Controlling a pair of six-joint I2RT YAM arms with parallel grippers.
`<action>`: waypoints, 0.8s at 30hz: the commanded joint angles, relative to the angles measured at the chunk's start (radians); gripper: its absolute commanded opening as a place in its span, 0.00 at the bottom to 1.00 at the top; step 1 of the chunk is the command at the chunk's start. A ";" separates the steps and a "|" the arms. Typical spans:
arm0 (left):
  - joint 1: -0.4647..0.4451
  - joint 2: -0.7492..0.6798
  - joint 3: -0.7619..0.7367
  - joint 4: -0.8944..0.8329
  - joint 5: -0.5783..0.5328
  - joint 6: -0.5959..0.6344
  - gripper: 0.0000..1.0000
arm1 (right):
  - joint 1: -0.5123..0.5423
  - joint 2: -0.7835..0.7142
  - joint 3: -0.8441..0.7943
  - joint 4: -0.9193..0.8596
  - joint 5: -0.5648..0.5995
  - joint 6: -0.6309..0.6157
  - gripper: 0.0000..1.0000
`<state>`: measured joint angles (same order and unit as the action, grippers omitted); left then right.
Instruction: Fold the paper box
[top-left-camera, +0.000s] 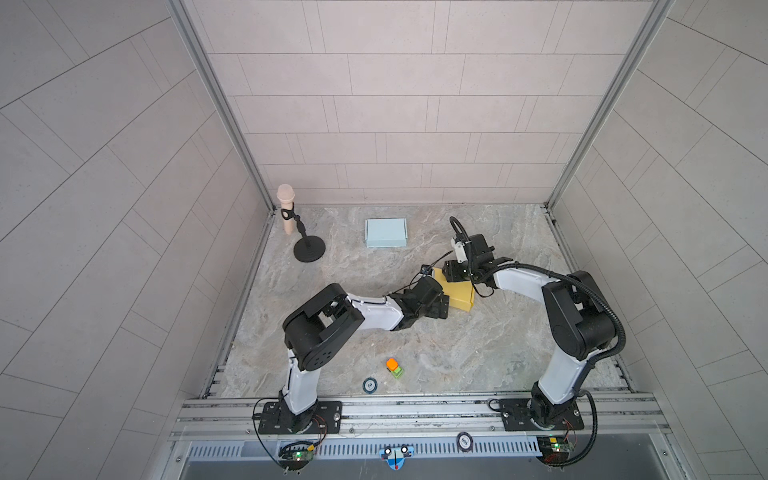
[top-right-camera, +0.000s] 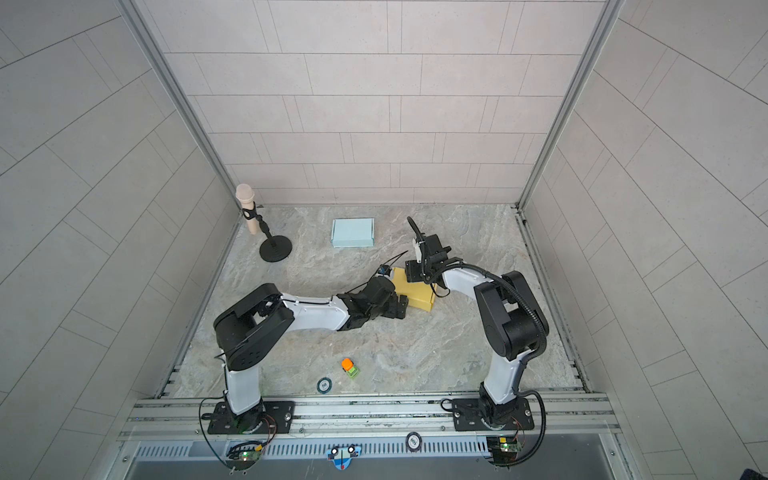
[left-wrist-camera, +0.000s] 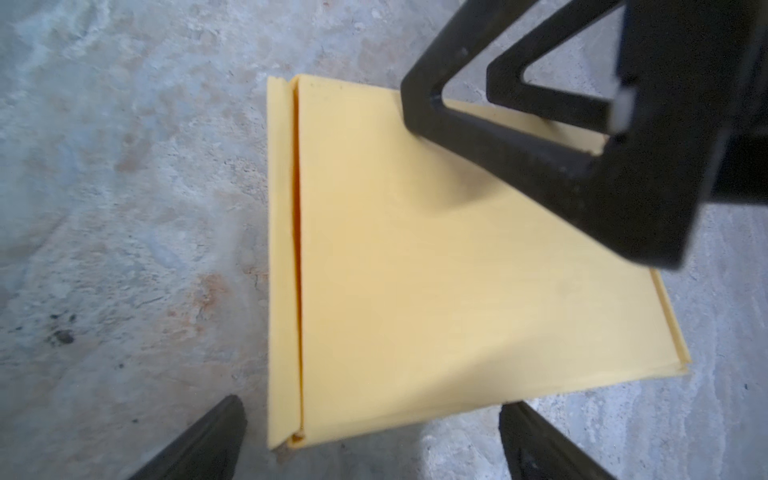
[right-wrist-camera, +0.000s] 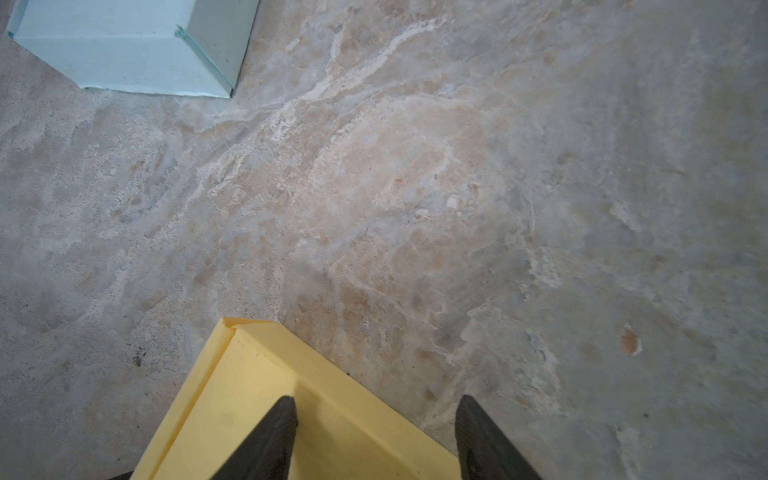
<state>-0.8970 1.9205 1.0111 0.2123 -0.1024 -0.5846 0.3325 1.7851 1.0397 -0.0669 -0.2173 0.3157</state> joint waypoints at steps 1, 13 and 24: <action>0.018 -0.008 -0.026 -0.010 -0.069 -0.031 1.00 | 0.025 0.031 -0.070 -0.179 -0.070 0.006 0.63; 0.014 -0.193 -0.175 -0.008 0.037 0.008 0.99 | 0.025 -0.113 -0.058 -0.209 -0.023 0.011 0.64; 0.008 -0.341 -0.215 -0.098 0.206 0.045 0.95 | 0.025 -0.324 0.017 -0.338 0.080 0.013 0.74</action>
<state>-0.8886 1.6123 0.8104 0.1600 0.0486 -0.5655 0.3542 1.5242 1.0344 -0.3401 -0.1802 0.3336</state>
